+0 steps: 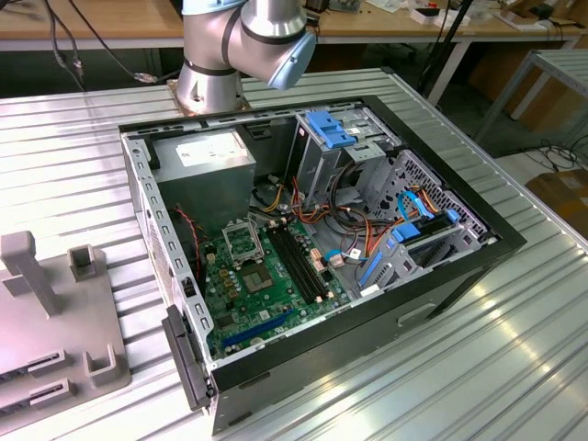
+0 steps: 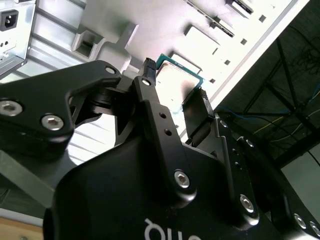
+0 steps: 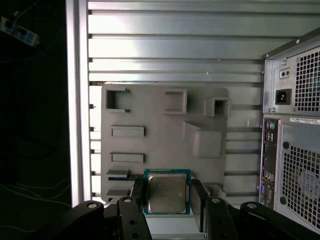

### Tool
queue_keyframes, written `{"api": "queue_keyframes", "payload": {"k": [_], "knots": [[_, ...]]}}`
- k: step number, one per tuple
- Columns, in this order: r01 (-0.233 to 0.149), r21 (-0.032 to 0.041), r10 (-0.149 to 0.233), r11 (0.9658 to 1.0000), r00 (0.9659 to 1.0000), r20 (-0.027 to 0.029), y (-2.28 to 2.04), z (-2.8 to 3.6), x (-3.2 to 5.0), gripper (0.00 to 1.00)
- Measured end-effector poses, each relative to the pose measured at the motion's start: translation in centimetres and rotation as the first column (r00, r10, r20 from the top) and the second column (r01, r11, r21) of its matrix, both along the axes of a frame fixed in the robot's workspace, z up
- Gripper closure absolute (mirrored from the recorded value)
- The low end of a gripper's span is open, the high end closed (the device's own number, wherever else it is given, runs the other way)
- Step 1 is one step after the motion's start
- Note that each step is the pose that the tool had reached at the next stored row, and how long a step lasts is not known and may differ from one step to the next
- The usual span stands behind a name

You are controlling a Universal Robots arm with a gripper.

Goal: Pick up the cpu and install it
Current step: 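Pick up the cpu and move it towards the insertion slot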

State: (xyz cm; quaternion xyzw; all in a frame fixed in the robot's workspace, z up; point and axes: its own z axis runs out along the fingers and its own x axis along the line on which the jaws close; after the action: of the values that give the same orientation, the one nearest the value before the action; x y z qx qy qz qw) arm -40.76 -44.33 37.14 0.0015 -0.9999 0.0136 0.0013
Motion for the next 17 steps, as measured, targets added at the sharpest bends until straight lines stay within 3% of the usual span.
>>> {"api": "queue_keyframes", "payload": {"k": [3,7,17], "knots": [[0.000,0.0001,0.000,1.0000,0.9999,0.0105,0.00,0.23,0.06,0.53],[0.000,-0.0004,0.000,1.0000,0.9998,0.0183,0.01,0.59,0.14,0.53],[0.003,-0.0024,-0.003,1.0000,0.9998,0.0198,0.00,1.29,0.83,0.53]]}}
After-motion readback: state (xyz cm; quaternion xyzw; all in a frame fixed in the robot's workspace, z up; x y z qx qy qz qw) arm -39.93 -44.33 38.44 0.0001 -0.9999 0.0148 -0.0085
